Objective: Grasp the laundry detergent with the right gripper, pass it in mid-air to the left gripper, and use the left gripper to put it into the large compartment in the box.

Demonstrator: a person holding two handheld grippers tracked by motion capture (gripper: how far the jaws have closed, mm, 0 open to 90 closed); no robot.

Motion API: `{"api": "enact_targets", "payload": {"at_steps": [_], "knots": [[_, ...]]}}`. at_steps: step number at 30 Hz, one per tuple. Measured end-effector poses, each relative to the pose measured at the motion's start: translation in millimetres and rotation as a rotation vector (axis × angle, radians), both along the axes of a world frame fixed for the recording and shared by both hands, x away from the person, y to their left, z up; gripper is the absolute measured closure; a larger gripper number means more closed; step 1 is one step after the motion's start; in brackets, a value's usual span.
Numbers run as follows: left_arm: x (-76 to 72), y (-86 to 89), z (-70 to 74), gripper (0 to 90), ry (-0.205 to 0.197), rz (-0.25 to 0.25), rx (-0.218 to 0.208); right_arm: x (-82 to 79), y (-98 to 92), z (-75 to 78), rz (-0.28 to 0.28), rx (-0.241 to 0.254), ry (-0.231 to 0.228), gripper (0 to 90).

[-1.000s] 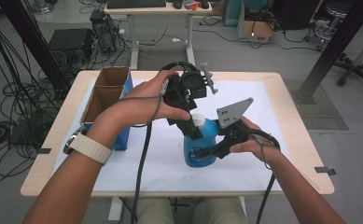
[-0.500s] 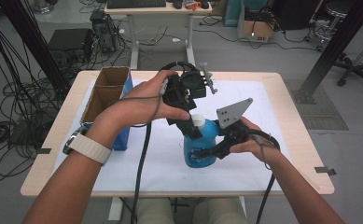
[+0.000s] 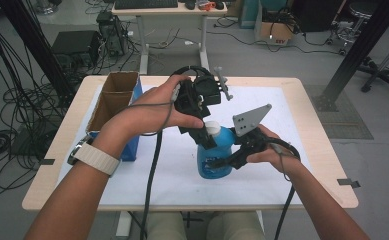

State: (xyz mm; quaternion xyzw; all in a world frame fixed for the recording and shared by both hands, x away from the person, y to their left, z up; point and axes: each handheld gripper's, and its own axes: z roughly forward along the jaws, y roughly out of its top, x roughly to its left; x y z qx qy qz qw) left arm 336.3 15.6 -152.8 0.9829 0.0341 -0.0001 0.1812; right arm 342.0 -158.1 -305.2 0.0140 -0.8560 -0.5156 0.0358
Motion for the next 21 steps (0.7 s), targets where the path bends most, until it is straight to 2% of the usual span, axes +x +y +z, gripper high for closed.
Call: {"api": "enact_targets", "payload": {"at_steps": [21], "knots": [[0.3,-2.8,-0.4,9.8,-0.003,0.002,0.012,0.1,-3.0,0.0,-0.008,-0.006,-0.005,42.9]]}}
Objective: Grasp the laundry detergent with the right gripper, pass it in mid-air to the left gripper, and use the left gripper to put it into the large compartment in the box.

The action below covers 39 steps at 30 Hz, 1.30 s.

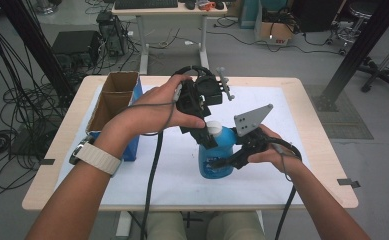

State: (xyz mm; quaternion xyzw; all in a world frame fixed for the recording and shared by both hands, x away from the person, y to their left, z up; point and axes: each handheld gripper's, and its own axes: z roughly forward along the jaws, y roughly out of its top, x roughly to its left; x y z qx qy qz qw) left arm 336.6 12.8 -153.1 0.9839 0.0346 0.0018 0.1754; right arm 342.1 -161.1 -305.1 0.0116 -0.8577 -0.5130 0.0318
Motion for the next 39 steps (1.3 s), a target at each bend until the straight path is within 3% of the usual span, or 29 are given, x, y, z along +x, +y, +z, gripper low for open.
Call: {"api": "enact_targets", "payload": {"at_steps": [21,22,39], "knots": [[0.8,1.8,-0.4,10.0,-0.008,0.005,-0.006,0.9,-1.2,0.1,-0.009,-0.001,0.008,42.9],[0.9,1.9,-0.5,9.9,-0.010,0.002,-0.008,-0.6,-1.0,0.4,0.001,0.006,0.037,42.9],[0.0,2.2,0.0,9.9,-0.013,0.007,-0.007,-0.1,-1.9,0.4,-0.005,0.005,0.037,42.9]]}}
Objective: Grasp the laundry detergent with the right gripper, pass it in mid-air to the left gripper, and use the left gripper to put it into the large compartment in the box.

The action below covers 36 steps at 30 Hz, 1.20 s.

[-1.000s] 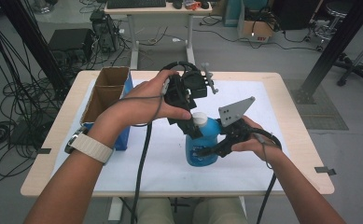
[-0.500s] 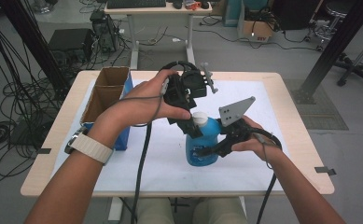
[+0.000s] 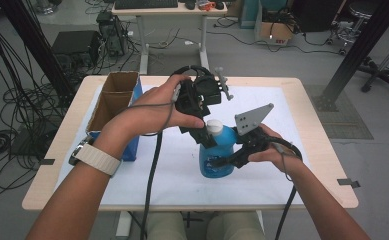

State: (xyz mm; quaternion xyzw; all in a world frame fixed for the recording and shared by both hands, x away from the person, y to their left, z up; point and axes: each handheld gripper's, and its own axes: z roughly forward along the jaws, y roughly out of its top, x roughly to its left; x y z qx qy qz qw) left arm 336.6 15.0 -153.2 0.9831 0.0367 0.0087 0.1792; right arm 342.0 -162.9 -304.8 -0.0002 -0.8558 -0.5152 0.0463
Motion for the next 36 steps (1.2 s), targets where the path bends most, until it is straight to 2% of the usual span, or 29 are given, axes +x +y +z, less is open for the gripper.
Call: {"api": "enact_targets", "payload": {"at_steps": [36], "knots": [[0.7,0.4,-1.1,11.2,0.005,-0.002,0.001,1.2,-1.0,-2.1,-0.006,0.000,0.008,42.9]]}}
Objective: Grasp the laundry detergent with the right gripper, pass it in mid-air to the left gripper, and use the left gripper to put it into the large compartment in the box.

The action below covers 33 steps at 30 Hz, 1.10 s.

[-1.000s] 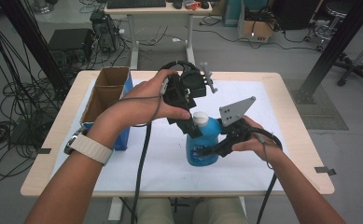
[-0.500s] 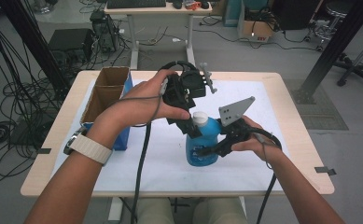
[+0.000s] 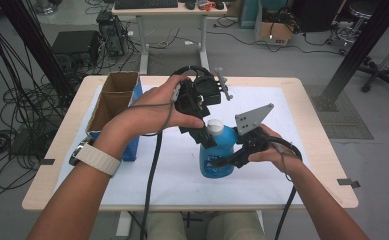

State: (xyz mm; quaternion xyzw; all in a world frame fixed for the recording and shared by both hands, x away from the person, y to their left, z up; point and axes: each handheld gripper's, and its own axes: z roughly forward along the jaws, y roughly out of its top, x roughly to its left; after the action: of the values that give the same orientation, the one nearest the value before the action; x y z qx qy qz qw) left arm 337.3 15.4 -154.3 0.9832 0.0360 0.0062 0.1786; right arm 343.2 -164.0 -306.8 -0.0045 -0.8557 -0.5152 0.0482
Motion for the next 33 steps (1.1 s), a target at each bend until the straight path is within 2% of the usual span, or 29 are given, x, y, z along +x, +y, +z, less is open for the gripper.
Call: {"api": "enact_targets", "payload": {"at_steps": [25,33], "knots": [[0.1,0.9,-1.3,10.9,-0.003,0.004,-0.002,-0.2,0.3,1.8,-0.003,-0.002,-0.007,42.9],[1.1,-1.7,-3.1,10.8,-0.004,0.004,-0.003,-0.7,1.3,1.0,-0.003,-0.003,0.006,42.9]]}}
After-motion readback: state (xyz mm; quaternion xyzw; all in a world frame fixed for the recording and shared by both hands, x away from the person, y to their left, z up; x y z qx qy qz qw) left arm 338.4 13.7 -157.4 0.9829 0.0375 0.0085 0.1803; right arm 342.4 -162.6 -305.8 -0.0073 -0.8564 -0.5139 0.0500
